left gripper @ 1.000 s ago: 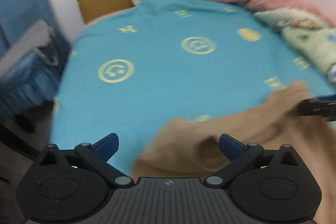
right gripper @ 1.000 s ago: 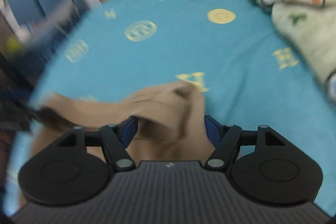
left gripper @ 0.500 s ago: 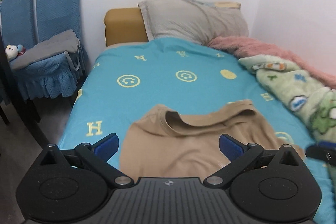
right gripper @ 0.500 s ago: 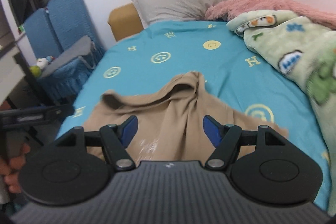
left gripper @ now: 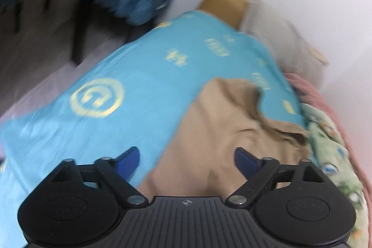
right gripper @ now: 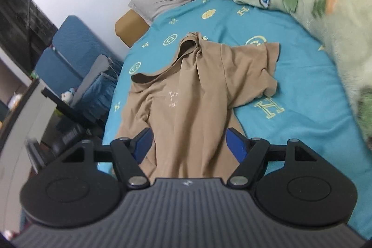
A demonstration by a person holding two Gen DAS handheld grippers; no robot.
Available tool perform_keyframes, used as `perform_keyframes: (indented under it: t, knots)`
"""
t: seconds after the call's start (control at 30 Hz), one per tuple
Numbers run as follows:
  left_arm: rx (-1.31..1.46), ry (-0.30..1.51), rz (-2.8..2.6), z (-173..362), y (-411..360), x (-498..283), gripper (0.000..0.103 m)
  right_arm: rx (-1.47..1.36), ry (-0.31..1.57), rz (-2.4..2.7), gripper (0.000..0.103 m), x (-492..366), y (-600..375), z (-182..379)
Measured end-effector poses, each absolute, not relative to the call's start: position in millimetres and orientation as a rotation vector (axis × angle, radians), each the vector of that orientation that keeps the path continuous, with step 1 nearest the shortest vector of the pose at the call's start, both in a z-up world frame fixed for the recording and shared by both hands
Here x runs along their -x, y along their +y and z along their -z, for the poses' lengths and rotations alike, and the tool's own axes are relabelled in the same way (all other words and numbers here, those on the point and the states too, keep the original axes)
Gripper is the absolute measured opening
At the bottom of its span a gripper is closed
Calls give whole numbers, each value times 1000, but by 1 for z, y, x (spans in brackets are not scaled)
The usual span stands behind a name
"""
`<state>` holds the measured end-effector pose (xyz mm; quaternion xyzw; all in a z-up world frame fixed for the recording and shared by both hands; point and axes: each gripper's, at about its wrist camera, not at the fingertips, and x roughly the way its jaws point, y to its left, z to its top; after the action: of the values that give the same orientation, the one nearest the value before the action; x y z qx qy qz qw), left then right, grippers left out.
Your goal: Fold clothes
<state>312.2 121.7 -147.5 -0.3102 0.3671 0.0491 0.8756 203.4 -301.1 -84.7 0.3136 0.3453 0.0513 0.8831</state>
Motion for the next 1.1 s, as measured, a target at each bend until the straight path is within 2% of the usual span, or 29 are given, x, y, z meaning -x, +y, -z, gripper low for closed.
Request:
perform_keyframes:
  t: [0.2, 0.27, 0.3, 0.33, 0.4, 0.43, 0.57, 0.67, 0.77, 0.8, 0.9, 0.97, 1.0, 1.03, 1.1]
  knots:
    - [727, 746, -103, 172, 132, -314, 70, -765, 766, -88, 73, -228, -312, 114]
    - [698, 783, -54, 172, 128, -320, 57, -799, 789, -83, 73, -235, -313, 122]
    - [671, 807, -34, 171, 126, -323, 43, -818, 798, -82, 73, -238, -314, 125]
    - [622, 832, -26, 169, 124, -328, 25, -830, 800, -83, 73, -241, -314, 126]
    - [523, 879, -11, 164, 120, -339, 7, -843, 798, -86, 73, -245, -312, 127]
    - [492, 883, -2, 156, 122, -345, 6, -839, 797, -89, 73, -246, -311, 127]
    - [298, 809, -17, 104, 133, -369, 4, -825, 802, -93, 73, -252, -308, 129]
    - [18, 679, -67, 56, 125, -391, 4, -832, 811, -88, 73, -259, -306, 133]
    - [-297, 535, -200, 43, 105, -409, 3, -811, 813, -83, 73, -268, -304, 136]
    - [-344, 524, -240, 47, 103, -417, 6, -800, 812, -80, 73, -270, -303, 136]
    - [-238, 612, -240, 63, 116, -430, 19, -757, 808, -76, 73, -274, -299, 137]
    - [-129, 663, -219, 72, 124, -417, 34, -726, 805, -75, 73, -276, -297, 137]
    - [-89, 686, -204, 75, 125, -406, 49, -714, 805, -77, 73, -277, -296, 137]
    - [-58, 714, -184, 77, 125, -393, 57, -702, 804, -80, 73, -278, -295, 136]
    - [-8, 772, -125, 79, 122, -360, 57, -684, 802, -86, 73, -278, -292, 134]
